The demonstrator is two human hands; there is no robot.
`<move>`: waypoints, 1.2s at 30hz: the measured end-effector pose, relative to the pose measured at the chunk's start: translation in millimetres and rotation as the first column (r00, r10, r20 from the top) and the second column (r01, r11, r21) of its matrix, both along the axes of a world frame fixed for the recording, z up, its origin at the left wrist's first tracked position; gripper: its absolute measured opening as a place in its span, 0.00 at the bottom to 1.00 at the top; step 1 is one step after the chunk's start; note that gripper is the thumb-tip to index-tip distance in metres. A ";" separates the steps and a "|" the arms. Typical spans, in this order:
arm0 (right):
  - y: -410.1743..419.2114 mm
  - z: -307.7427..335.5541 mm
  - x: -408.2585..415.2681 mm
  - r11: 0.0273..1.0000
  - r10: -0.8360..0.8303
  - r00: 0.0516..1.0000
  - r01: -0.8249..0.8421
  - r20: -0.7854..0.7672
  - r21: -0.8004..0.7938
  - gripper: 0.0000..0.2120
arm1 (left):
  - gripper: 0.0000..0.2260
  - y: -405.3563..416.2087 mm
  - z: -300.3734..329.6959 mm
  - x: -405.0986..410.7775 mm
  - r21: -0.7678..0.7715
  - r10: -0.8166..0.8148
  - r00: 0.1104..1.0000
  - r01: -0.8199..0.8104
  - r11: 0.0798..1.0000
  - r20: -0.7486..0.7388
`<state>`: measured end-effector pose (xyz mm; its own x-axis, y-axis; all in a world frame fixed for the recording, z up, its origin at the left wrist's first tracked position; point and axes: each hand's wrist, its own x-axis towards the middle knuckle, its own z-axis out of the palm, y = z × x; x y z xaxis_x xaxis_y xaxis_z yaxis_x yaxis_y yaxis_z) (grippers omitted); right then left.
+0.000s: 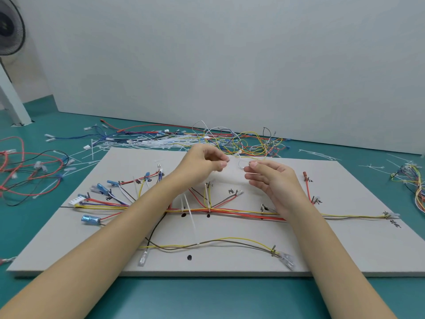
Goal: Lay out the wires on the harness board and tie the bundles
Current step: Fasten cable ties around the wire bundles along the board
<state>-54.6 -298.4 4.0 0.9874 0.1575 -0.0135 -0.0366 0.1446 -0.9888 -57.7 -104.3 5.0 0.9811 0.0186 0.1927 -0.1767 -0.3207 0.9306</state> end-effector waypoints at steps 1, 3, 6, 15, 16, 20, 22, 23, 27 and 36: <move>0.6 0.3 -0.2 1.000 0.001 1.000 -0.001 0.004 0.013 0.03 | 0.07 0.9 0.7 0.7 -0.016 0.033 0.999 -0.032 0.999 0.015; 2.6 1.2 -0.6 1.000 0.011 1.000 -0.011 0.011 0.029 0.03 | 0.06 2.2 0.9 1.6 -0.016 0.074 0.997 -0.074 0.997 0.022; 5.4 2.6 -1.4 0.999 -0.019 1.000 0.018 0.019 0.048 0.04 | 0.02 3.9 -2.1 1.7 -0.002 0.121 0.992 -0.120 0.993 0.022; 8.7 11.1 -7.3 0.988 -0.127 0.986 0.115 0.110 0.106 0.05 | 0.05 11.5 -5.7 3.9 0.005 0.302 0.952 -0.302 0.953 0.057; 7.9 12.7 -7.3 0.986 -0.124 0.987 0.111 0.101 0.127 0.05 | 0.05 15.4 -7.2 4.5 0.110 0.314 0.943 -0.325 0.939 0.112; 7.8 14.5 -8.1 0.981 -0.123 0.990 0.112 0.062 0.160 0.04 | 0.04 21.8 -12.8 5.0 0.495 0.190 0.972 -0.235 0.837 0.141; 8.1 14.0 -8.4 0.980 -0.127 0.990 0.115 0.066 0.159 0.03 | 0.04 20.5 -13.9 6.2 0.549 0.162 0.982 -0.191 0.814 0.101; 7.8 13.7 -8.6 0.980 -0.136 0.988 0.122 0.080 0.156 0.04 | 0.04 19.7 -14.1 6.3 0.563 0.155 0.985 -0.173 0.808 0.080; 4.2 13.5 -8.0 0.976 -0.175 0.978 0.157 0.115 0.148 0.05 | 0.03 22.4 -15.2 5.7 0.527 0.162 0.986 -0.152 0.836 0.028; -6.6 13.5 -2.1 0.993 -0.113 0.993 0.114 -0.028 0.019 0.02 | 0.07 20.8 -4.1 -3.9 0.415 0.179 0.976 -0.216 0.884 0.127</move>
<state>-56.8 -305.0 17.5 0.9983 0.0448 -0.0378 -0.0449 0.1700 -0.9844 -61.6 -83.5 0.9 0.9459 0.1090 0.3055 -0.1379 -0.7172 0.6831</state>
